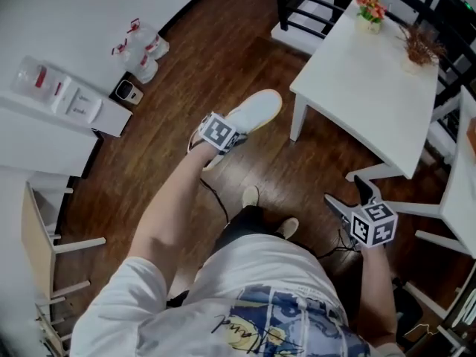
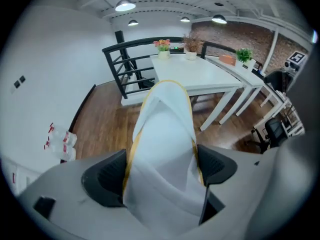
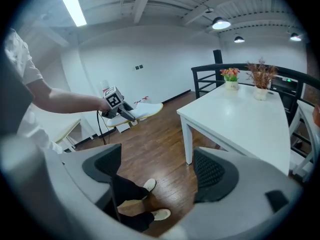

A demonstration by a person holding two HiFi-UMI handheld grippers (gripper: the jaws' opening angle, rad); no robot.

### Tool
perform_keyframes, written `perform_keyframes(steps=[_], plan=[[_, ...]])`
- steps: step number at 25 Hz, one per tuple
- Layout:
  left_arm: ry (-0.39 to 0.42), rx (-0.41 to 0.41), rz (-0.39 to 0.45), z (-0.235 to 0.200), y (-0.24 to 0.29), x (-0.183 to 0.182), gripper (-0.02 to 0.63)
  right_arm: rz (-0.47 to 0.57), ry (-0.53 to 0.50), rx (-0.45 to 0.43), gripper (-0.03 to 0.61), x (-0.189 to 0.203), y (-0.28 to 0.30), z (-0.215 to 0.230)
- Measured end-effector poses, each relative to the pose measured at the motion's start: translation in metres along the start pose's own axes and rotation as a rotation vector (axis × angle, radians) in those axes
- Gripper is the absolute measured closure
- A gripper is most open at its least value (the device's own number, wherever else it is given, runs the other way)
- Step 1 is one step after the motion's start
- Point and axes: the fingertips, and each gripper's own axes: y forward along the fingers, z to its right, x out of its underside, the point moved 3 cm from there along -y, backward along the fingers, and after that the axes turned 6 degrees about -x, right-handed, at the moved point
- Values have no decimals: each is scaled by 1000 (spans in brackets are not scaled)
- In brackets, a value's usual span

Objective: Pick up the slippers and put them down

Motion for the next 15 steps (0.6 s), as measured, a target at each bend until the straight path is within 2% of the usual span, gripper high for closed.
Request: perform_keyframes(steps=[8,15], plan=[[-206,-106,-83,-98,37,76,175,-79,-9,-11,121,-38,97,-25],[-371,-80,-124,-174,123,132,175,-150,1,30,121,-74,216,-42]])
